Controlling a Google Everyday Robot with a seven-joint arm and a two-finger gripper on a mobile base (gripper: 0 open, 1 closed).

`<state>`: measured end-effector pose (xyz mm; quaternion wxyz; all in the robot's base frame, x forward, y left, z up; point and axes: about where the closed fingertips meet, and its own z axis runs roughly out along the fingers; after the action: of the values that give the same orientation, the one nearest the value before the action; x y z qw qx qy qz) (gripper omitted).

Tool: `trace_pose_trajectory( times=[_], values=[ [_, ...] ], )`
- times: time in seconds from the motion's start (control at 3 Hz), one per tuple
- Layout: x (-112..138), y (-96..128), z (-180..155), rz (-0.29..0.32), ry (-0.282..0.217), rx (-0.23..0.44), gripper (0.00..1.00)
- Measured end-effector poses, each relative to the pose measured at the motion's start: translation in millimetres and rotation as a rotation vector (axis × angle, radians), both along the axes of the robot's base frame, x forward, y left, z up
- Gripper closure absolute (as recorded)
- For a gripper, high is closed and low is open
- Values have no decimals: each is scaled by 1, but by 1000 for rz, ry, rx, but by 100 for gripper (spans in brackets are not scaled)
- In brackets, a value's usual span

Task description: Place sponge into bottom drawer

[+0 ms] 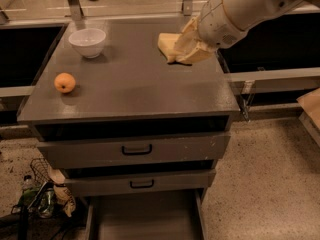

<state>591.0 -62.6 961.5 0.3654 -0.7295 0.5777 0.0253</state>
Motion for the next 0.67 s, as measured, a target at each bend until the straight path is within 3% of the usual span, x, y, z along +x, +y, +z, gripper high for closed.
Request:
trace_pose_trajectory(
  times=[0.33, 0.67],
  values=[
    [5, 14, 0, 33, -7, 33, 100],
    [-16, 40, 2, 125, -28, 83, 100]
  ],
)
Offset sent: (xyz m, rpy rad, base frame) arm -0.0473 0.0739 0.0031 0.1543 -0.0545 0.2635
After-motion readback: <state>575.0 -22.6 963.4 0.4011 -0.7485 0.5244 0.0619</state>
